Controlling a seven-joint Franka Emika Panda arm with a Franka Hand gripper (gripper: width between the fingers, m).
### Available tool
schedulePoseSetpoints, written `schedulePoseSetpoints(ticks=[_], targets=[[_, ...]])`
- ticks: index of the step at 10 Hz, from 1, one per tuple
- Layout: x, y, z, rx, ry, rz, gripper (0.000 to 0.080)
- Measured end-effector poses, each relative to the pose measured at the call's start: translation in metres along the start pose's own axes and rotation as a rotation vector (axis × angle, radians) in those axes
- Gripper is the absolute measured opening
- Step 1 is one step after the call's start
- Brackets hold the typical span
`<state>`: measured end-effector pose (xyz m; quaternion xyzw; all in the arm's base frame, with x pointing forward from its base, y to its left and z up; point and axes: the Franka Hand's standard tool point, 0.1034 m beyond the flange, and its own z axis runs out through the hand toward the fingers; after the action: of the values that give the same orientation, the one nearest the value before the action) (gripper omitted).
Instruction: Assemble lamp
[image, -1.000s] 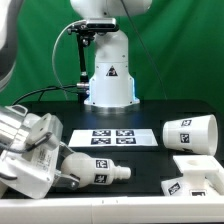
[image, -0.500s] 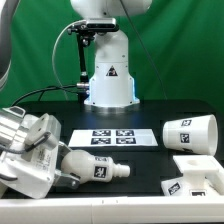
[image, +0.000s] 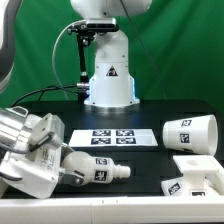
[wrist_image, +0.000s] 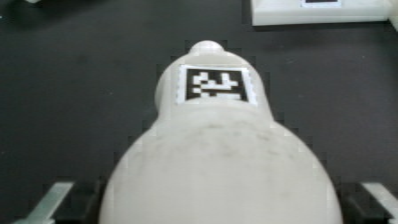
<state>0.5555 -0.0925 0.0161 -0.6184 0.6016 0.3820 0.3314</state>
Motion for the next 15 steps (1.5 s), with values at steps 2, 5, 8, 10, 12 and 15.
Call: schedulePoseSetpoints(ticks=[2, 5, 8, 10, 12, 15], targets=[[0.000, 0.000, 0.000, 0.000, 0.000, 0.000, 0.0573], [-0.025, -0.010, -0.011, -0.005, 0.006, -0.031, 0.0573], [-0.078, -0.034, -0.021, -0.043, 0.148, -0.131, 0.0574], [-0.081, -0.044, -0.017, -0.032, 0.292, -0.179, 0.0576], [-0.083, -0.054, -0.016, 0.009, 0.434, -0.212, 0.0576], [-0.123, -0.062, -0.027, -0.073, 0.600, -0.339, 0.0576]])
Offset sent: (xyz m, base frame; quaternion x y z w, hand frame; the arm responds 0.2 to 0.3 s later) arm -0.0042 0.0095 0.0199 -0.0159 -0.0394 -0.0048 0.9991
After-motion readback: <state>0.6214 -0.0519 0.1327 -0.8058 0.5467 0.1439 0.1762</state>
